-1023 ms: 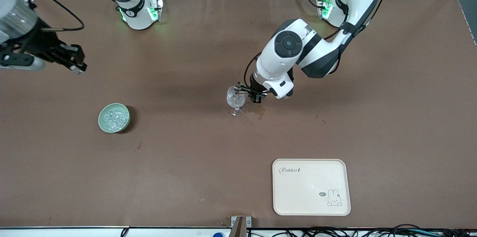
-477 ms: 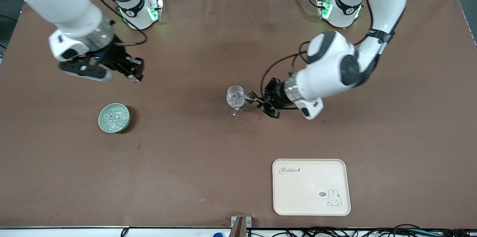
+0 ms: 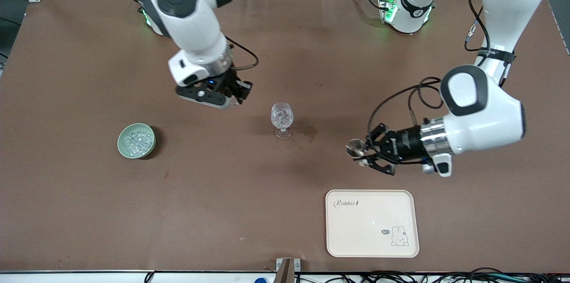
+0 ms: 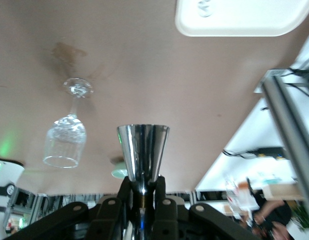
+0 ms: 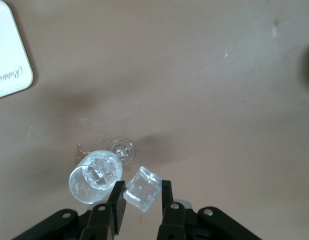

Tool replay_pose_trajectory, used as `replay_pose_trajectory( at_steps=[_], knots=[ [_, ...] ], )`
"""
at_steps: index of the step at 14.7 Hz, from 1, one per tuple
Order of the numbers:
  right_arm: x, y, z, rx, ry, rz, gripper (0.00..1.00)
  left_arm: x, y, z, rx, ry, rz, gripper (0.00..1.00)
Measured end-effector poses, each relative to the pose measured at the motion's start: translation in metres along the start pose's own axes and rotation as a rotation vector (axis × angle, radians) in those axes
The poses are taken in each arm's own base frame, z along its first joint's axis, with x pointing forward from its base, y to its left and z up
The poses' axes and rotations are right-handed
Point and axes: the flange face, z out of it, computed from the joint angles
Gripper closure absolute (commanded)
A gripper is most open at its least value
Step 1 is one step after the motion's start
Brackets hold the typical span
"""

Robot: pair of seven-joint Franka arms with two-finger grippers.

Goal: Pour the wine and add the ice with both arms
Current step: 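Carry the ice cube over the glass while the left gripper moves the jigger away, then open the right gripper over the glass while the left gripper lowers the jigger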

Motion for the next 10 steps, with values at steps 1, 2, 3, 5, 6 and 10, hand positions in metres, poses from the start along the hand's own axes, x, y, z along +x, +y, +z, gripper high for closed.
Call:
replay_pose_trajectory(
  at_steps=[1,2,3,5,6,10],
  knots=[
    [-0.006,-0.011,0.013,0.0,-0.001,-0.007,0.96,0.019,0.005,-0.006,-0.015,-0.035,0.001,0.99],
    [-0.013,-0.022,0.025,0.004,0.0,-0.01,0.96,0.037,0.011,-0.009,-0.032,-0.072,0.001,0.99],
    [-0.019,-0.032,0.037,0.01,0.003,-0.01,0.96,0.056,0.017,-0.014,-0.052,-0.107,-0.007,0.99],
    [-0.028,-0.05,0.057,0.023,0.011,-0.008,0.96,0.092,0.031,-0.021,-0.1,-0.182,-0.035,0.99],
    [-0.031,-0.058,0.066,0.026,0.012,-0.004,0.96,0.109,0.038,-0.021,-0.123,-0.22,-0.043,0.99],
    [-0.031,-0.077,0.09,0.018,0.009,-0.002,0.95,0.169,0.058,0.0,-0.195,-0.33,-0.048,0.99]
  ],
)
